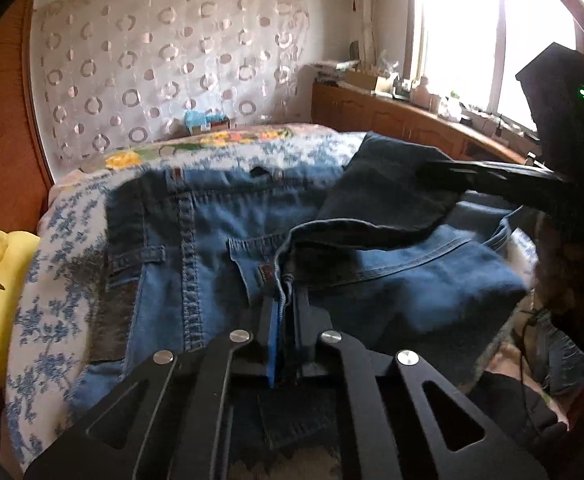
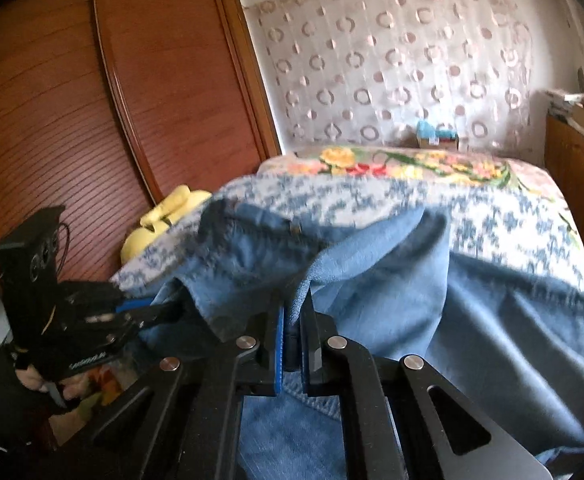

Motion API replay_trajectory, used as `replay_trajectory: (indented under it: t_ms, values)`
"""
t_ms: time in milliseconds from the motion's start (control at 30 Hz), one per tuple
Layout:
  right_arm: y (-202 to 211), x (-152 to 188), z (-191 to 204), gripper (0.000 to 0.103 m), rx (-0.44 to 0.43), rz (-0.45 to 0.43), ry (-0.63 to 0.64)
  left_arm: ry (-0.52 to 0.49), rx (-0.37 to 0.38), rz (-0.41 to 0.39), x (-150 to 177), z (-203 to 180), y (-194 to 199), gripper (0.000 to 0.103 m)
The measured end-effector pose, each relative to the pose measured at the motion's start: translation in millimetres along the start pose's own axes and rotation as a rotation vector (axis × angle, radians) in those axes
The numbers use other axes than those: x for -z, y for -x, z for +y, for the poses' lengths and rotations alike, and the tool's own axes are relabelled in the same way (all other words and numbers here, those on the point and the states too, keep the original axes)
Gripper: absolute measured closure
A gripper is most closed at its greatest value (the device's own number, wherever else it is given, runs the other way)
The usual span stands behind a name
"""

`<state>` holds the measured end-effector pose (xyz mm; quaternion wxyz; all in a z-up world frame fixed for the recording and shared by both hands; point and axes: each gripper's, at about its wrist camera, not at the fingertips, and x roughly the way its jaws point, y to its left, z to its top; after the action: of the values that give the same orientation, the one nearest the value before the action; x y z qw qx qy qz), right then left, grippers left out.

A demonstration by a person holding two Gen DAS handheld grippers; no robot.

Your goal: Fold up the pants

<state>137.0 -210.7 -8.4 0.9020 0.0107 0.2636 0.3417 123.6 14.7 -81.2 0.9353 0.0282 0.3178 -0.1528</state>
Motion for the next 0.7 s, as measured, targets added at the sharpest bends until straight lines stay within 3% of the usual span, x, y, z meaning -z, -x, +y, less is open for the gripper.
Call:
replay_trajectory:
  t_ms: [333, 700]
  values:
    - [-6.9, -52.2, 34.3, 0.097, -0.053, -0.034, 0.058, 0.051, -0.042, -0.087, 0.9, 25.5, 69.8, 0.097]
    - [-94.3, -96.2, 73.3, 0.097, -0.071, 0.116, 0.137, 0.113, -0.079, -0.008, 31.6, 58.6, 51.1, 0.097]
